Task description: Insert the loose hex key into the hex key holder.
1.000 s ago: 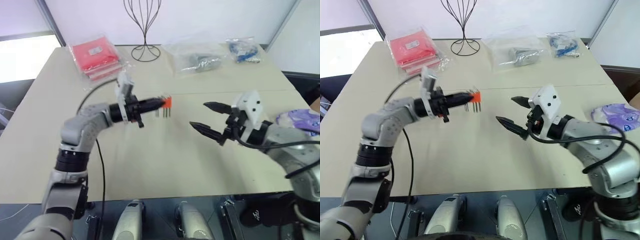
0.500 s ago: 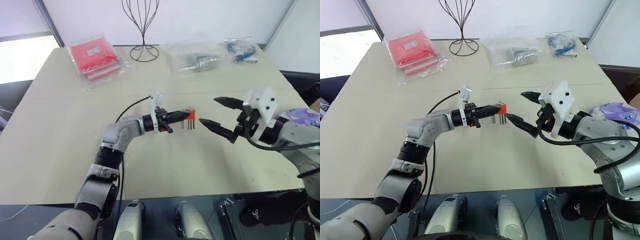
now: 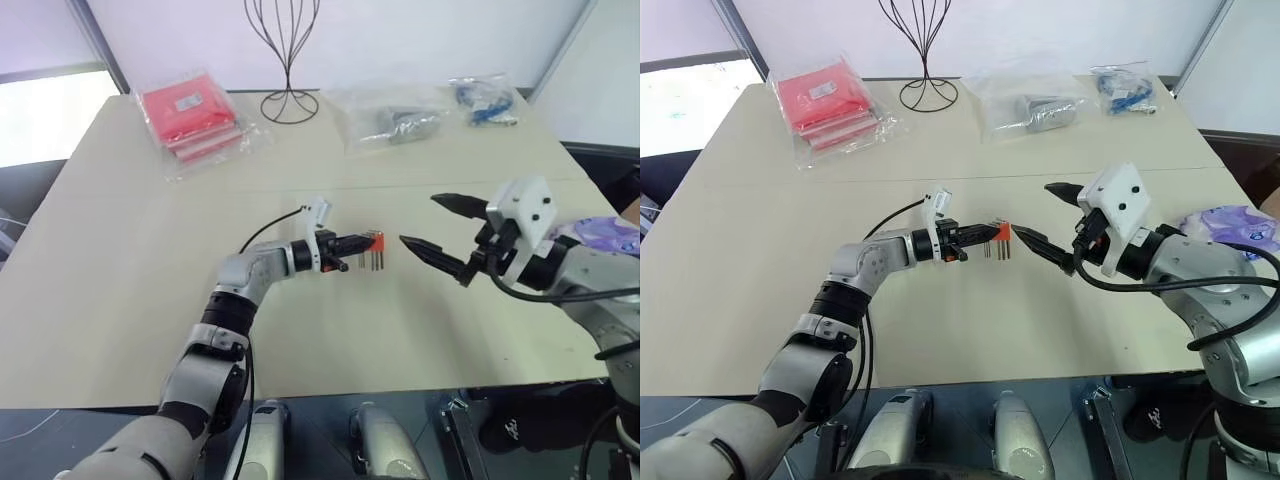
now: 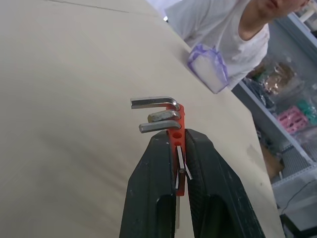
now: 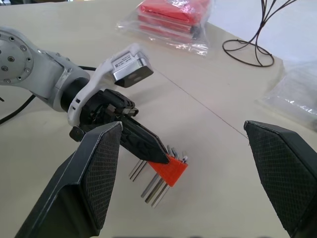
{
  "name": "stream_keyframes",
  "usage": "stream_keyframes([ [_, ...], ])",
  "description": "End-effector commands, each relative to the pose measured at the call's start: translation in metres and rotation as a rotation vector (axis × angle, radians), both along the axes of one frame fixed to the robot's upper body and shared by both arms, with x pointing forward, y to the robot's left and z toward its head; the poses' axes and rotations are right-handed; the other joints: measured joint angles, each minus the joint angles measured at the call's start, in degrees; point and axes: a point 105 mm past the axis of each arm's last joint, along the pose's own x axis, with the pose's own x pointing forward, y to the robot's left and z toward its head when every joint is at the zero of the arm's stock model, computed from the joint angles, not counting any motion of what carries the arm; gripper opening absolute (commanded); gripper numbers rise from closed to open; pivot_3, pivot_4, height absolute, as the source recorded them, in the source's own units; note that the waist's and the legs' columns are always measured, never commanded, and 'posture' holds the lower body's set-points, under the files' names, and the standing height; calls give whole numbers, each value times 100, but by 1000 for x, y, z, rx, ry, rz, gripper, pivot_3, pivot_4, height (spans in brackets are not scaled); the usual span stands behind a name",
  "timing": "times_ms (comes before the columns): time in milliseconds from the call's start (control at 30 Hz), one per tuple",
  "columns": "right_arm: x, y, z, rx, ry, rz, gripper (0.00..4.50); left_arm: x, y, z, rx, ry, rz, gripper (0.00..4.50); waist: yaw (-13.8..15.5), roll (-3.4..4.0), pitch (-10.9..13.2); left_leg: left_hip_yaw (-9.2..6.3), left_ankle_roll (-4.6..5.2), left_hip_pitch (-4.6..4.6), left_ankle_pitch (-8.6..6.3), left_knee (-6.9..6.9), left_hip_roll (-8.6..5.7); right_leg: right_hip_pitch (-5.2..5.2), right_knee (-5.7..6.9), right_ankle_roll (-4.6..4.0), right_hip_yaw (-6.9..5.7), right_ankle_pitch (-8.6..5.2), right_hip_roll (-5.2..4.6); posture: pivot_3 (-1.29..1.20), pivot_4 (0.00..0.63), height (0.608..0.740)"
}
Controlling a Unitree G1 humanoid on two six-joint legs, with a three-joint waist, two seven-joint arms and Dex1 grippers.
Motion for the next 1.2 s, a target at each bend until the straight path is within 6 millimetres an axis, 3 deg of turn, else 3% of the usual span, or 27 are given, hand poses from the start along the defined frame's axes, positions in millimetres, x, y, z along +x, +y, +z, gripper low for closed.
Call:
stream_keyframes([
  [33, -3, 7, 11, -14, -65, 27, 4079, 7, 8, 8, -26, -2, 50, 0, -3, 0, 0, 0, 0, 0, 0, 0, 0, 0, 0, 0, 0, 0, 0, 0, 150, 740],
  [167, -2, 8, 11, -16, -66, 36, 4079, 10, 14, 4, -19, 18, 84, 0, 1, 0, 0, 0, 0, 0, 0, 0, 0, 0, 1, 0, 0, 0, 0, 0, 150, 740],
  [267, -1, 9, 10, -19, -66, 38, 4146, 11, 17, 4, -23, 26, 95, 1184, 1, 0, 0, 0, 0, 0, 0, 1, 0, 0, 0, 0, 0, 0, -1, 0, 150, 740],
  [467, 1, 10, 10, -19, -70, 41, 4146, 18, 34, 1, 8, 19, 158, 4214, 1, 0, 0, 0, 0, 0, 0, 1, 0, 0, 1, 0, 0, 0, -1, 0, 150, 740],
  [500, 1, 10, 10, -20, -70, 42, 4146, 19, 39, 1, 15, 13, 172, 4370, 1, 0, 0, -1, 0, 0, 0, 1, 0, 0, 1, 0, 0, 0, -1, 0, 150, 740],
  [633, 2, 10, 10, -23, -69, 45, 4146, 24, 69, 9, 90, -89, 215, 4370, -25, 0, 0, 0, 0, 2, 0, -1, 1, -1, 1, 0, 0, 0, 1, 0, 150, 740],
  [767, 2, 5, 10, -48, -61, 48, 4146, 16, 99, 34, 176, -270, 201, 4370, -24, 1, 0, 0, -1, 2, 0, -4, 6, -3, 3, 0, 1, 0, 3, 0, 150, 740],
  [1033, 5, -28, -1, -298, -9, 66, 4146, -18, 117, 89, 227, -500, 70, 4370, 111, 1, 0, 4, -2, 1, 1, 6, -4, 11, -12, 4, -1, 2, -14, 0, 150, 740],
  [1200, 7, -49, -7, -477, 21, 100, 4146, -44, 128, 118, 208, -537, 6, 4370, 84, 3, 1, 6, -2, 6, 1, 1, 3, 9, -9, 3, -1, 2, -6, 0, 150, 740],
])
